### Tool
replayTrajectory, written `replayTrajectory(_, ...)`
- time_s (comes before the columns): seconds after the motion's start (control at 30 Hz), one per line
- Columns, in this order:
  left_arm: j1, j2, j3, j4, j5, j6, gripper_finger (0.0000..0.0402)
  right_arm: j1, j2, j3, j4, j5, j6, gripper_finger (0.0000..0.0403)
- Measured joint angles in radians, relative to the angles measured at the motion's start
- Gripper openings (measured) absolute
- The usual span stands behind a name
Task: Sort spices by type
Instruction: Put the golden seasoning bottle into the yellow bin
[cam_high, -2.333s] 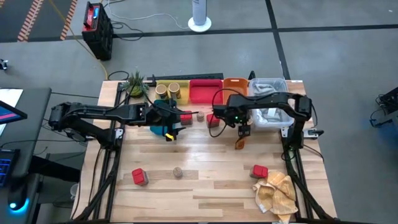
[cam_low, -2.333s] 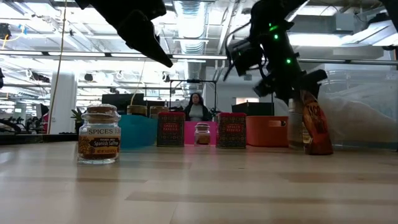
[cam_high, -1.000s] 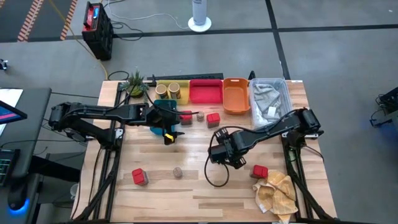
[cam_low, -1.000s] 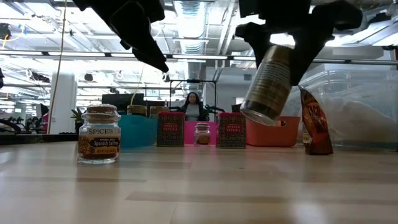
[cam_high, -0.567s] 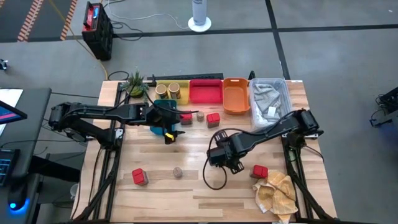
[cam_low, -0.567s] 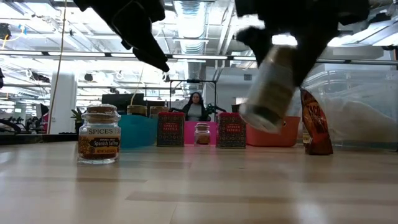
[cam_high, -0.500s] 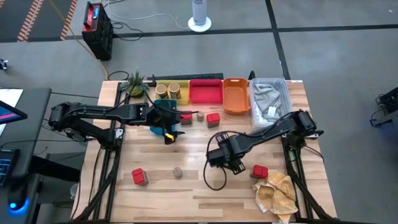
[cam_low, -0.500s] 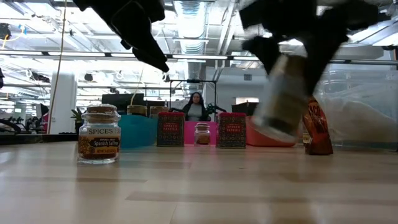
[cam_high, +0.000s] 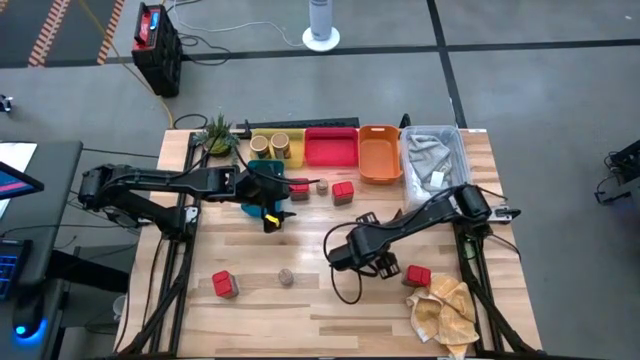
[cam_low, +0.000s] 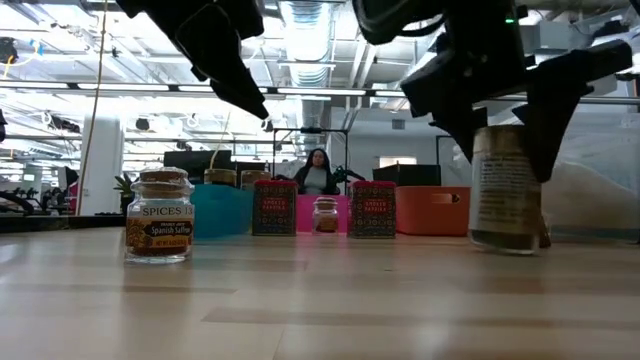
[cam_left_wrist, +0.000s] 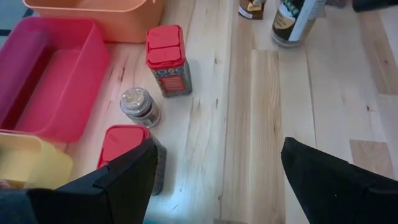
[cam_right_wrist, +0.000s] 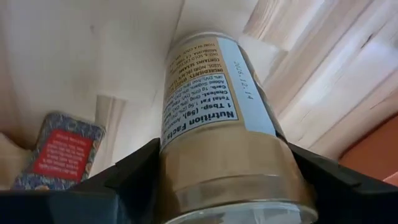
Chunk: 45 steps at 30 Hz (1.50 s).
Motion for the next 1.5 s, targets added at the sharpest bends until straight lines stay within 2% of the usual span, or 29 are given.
replayTrajectory(0.27, 0.000, 0.000, 0.000, -0.008, 0.000, -0.003, 0.0327, 0.000, -0.003, 0.098, 0.040, 0.002, -0.002, 0.0389)
replayTrajectory(0.57, 0.000, 0.000, 0.000, -0.028, 0.028, -0.028, 0.0327, 0.000, -0.012, 0.250, -0.087, 0.007, 0.085, 0.0393)
replayTrajectory(0.87, -0.014, 0.000, 0.000, -0.071, 0.029, -0.045, 0.0327, 0.003, -0.133, 0.172, -0.080, 0.003, 0.209, 0.0374)
replayTrajectory(1.13, -0.026, 0.000, 0.000, -0.069, 0.029, -0.048, 0.0327, 0.012, -0.211, -0.030, -0.084, -0.027, 0.287, 0.0364)
replayTrajectory(1.33, -0.026, 0.000, 0.000, -0.052, 0.026, -0.048, 0.0327, 0.019, -0.217, -0.161, 0.001, -0.025, 0.246, 0.0353)
replayTrajectory(1.5, -0.026, 0.000, 0.000, -0.042, 0.023, -0.048, 0.0327, 0.028, -0.212, -0.202, 0.105, -0.020, 0.194, 0.0327)
